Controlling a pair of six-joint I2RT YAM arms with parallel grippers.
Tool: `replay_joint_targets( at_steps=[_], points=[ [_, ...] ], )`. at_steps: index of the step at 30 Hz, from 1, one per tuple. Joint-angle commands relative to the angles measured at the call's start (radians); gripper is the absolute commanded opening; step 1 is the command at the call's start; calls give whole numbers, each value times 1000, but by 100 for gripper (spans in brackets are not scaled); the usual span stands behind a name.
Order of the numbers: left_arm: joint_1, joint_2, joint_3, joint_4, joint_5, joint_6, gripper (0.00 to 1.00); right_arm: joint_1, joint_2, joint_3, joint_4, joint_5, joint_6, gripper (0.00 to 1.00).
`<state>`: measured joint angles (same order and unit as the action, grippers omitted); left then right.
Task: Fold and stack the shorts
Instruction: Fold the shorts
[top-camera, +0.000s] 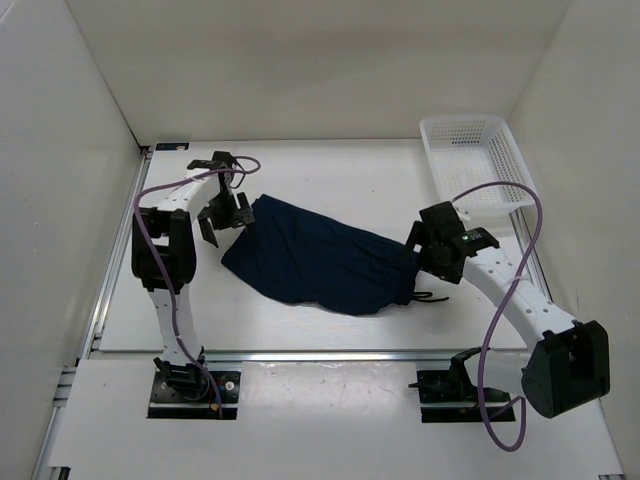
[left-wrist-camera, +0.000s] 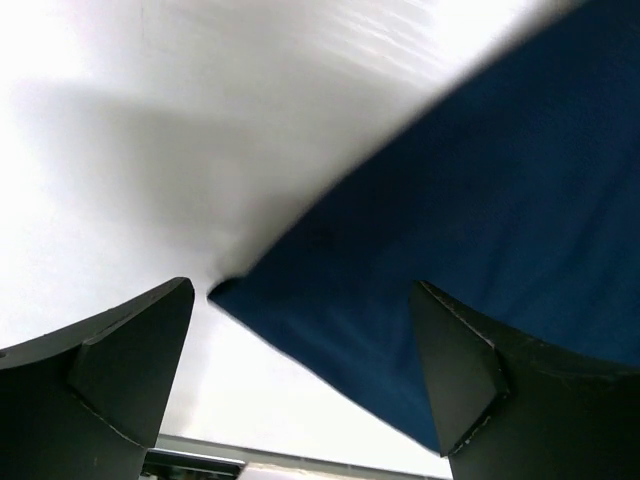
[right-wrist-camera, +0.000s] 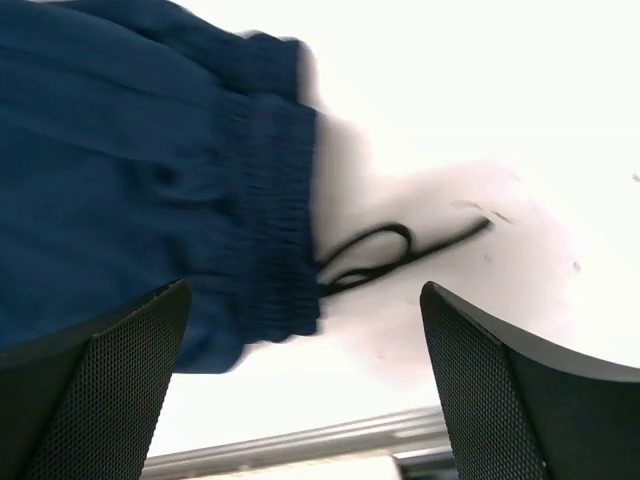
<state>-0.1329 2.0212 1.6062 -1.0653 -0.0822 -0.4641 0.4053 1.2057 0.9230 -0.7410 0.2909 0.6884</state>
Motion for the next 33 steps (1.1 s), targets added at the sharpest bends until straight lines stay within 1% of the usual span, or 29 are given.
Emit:
replay_joint_targets(
  at_steps=[1, 4, 7, 9, 10, 11, 12, 13, 15, 19, 23, 24, 26, 27, 30, 31, 33],
  points=[
    [4, 43, 32, 18, -45, 38, 100, -36, -12, -38, -35, -36, -29, 100],
    [4, 97, 32, 40, 22, 67, 100, -86, -12, -71, -15, -103, -52, 100],
    [4, 119, 18, 74, 134, 79, 100, -160, -1, -140, 98, -252, -88, 100],
    [4, 119, 0, 88, 159, 79, 96, -198, 43, -183, 161, -329, -102, 100],
    [4, 119, -12, 97, 159, 79, 94, -198, 55, -197, 198, -367, -102, 100],
    [4, 119, -12, 97, 159, 79, 94, -207, 64, -211, 274, -407, -102, 100],
    [4, 119, -12, 97, 159, 79, 94, -207, 80, -220, 311, -477, -102, 100],
    [4, 119, -12, 97, 159, 70, 94, -207, 80, -230, 345, -501, -102, 100],
    [4, 119, -22, 97, 159, 70, 94, -197, 127, -240, 406, -501, -93, 100],
    [4, 119, -22, 97, 159, 70, 94, -175, 234, -230, 442, -500, -93, 93],
    [4, 119, -22, 97, 159, 70, 94, -155, 328, -221, 479, -460, -75, 77],
    [4, 119, -22, 88, 159, 70, 94, -155, 344, -220, 488, -460, -75, 63],
    [4, 109, -22, 88, 159, 70, 94, -155, 370, -199, 488, -460, -75, 41],
    [4, 100, -31, 88, 159, 70, 94, -155, 379, -199, 488, -449, -85, 21],
    [4, 91, -31, 79, 150, 70, 94, -155, 370, -148, 428, -403, -98, 0],
    [4, 82, -31, 79, 150, 80, 94, -155, 358, -130, 361, -356, -118, 0],
    [13, 60, -31, 61, 150, 81, 94, -155, 348, -63, 280, -302, -139, 0]
  ],
)
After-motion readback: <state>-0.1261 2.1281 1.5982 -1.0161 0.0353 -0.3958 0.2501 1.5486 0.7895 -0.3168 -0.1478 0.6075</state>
